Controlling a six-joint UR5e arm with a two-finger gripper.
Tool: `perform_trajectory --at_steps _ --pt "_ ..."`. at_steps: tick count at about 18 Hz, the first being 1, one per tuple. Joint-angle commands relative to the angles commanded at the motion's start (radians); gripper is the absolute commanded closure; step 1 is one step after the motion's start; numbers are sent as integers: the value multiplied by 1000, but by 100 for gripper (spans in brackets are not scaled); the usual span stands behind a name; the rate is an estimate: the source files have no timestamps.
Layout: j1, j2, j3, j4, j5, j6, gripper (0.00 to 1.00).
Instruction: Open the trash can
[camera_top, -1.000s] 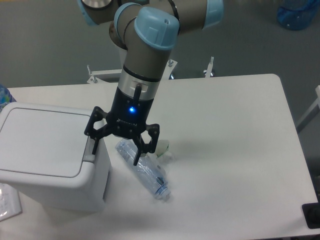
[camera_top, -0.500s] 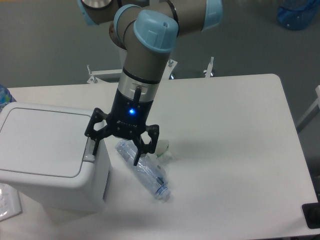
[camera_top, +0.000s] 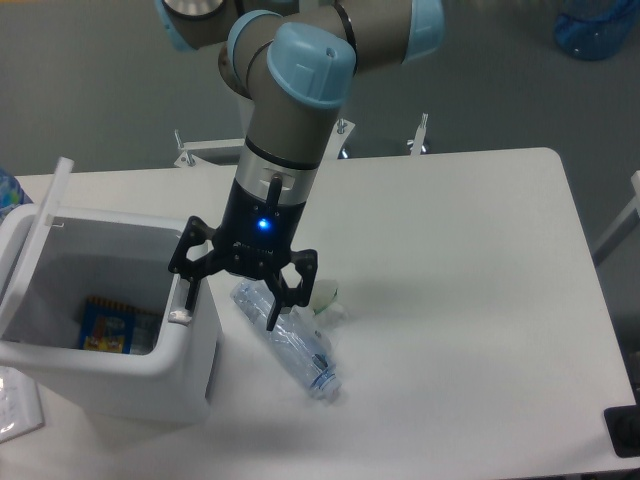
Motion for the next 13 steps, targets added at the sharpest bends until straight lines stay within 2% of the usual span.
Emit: perform_trajectory --at_steps 4,6,9,13 --pt "29 -9 80 3 3 3 0" --pt "84 -35 112 40 3 38 0" --pt "184 -86 120 126 11 186 0" --pt "297 -162 127 130 52 397 0"
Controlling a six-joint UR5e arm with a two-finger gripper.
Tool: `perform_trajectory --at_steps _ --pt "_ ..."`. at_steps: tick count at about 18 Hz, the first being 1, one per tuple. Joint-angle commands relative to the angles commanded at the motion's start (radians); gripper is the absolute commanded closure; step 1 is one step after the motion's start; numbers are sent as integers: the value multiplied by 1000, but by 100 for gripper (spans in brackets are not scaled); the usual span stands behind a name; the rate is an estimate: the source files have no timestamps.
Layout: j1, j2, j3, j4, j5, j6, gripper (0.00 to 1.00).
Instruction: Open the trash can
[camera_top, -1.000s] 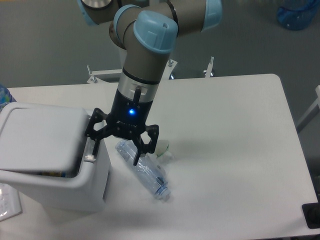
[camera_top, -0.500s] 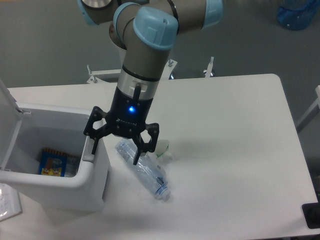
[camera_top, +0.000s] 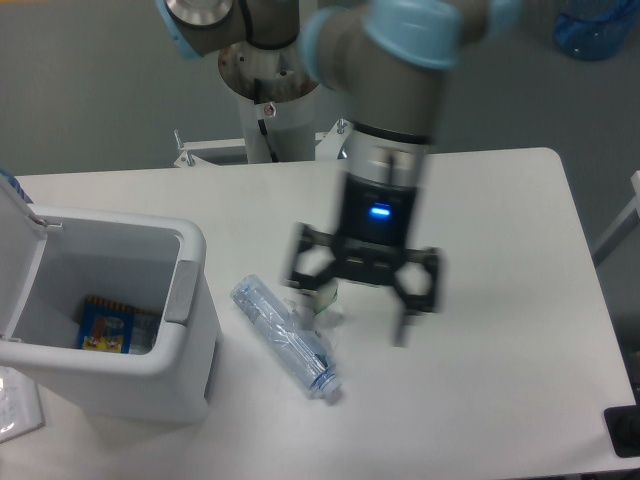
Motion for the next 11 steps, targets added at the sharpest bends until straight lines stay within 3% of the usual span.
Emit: perform_trajectory --at_steps 2,7,11 --pt "12 -38 20 -5 37 83 0" --pt "22 -121 49 -63 257 360 0" --pt "-21 -146 46 -81 376 412 0"
